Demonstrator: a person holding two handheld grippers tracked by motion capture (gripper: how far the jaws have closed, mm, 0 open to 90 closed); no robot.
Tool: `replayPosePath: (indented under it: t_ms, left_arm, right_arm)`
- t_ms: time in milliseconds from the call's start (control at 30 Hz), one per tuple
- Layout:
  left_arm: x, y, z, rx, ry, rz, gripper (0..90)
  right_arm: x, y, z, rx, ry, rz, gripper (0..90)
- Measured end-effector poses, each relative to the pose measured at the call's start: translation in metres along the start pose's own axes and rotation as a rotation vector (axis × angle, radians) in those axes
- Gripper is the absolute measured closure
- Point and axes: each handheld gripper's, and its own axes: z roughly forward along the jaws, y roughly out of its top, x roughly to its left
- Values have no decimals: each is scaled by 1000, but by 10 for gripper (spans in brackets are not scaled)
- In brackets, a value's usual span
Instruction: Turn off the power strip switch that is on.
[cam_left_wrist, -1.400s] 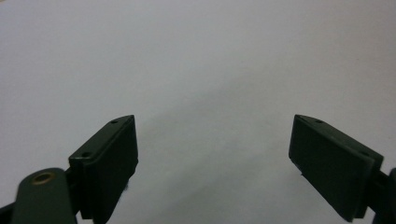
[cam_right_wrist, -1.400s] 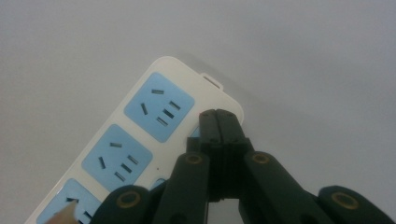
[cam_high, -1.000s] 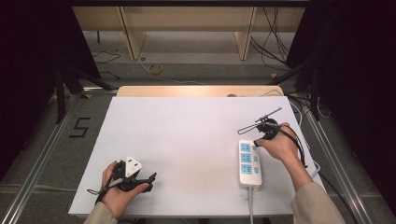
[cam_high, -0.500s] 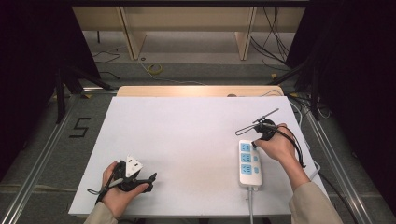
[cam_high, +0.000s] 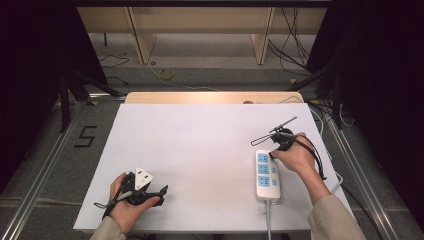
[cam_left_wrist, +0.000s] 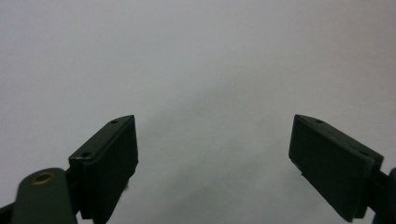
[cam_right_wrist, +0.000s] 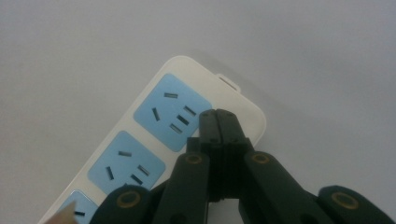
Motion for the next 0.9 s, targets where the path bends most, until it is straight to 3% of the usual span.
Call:
replayPosePath:
  t_ms: [900]
  left_arm:
    - [0, 1, 0, 0, 1, 3, 153]
  right_arm:
    - [1, -2, 1, 9, -5, 15, 900]
